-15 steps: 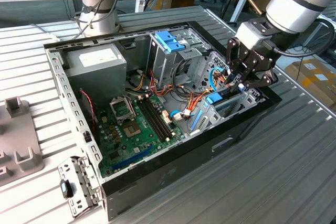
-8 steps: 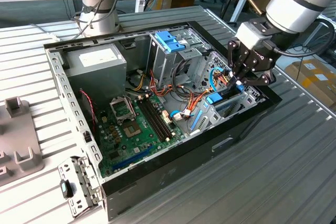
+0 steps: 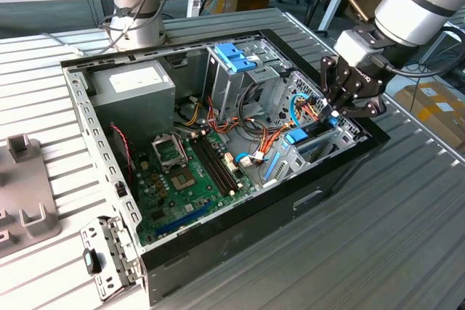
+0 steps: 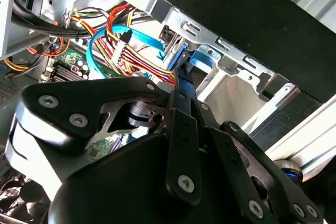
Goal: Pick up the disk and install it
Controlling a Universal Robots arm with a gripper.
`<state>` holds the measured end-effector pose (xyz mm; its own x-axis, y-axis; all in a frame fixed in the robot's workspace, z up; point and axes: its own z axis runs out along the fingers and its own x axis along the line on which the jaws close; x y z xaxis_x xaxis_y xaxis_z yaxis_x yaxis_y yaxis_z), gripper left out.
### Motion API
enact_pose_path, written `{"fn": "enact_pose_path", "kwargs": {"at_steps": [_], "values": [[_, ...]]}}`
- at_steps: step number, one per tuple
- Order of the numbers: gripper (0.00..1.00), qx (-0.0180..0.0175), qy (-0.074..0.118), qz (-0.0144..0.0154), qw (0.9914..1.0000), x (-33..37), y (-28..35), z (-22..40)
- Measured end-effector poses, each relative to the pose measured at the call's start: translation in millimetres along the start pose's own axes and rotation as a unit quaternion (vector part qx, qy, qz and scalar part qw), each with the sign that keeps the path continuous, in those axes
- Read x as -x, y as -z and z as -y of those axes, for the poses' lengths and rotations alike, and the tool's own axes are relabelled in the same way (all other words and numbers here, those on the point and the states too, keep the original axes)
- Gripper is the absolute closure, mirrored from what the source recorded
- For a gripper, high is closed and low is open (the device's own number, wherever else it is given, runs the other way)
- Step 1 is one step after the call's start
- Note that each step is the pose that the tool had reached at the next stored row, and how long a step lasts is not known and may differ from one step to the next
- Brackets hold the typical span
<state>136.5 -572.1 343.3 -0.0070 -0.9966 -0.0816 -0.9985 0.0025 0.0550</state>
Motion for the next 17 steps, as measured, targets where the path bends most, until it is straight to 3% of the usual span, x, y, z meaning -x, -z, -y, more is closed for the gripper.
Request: {"fn": "enact_pose_path", "kwargs": {"at_steps": [6,12,17], "values": [[0.89,0.001,0.0,0.0004,1.0,-0.1,-1.4,0.3],[0.89,0.001,0.0,0.0005,1.0,0.9,11.1,3.8],[0.89,0.0013,0.0,0.0004,1.0,1.8,21.6,11.6]]}}
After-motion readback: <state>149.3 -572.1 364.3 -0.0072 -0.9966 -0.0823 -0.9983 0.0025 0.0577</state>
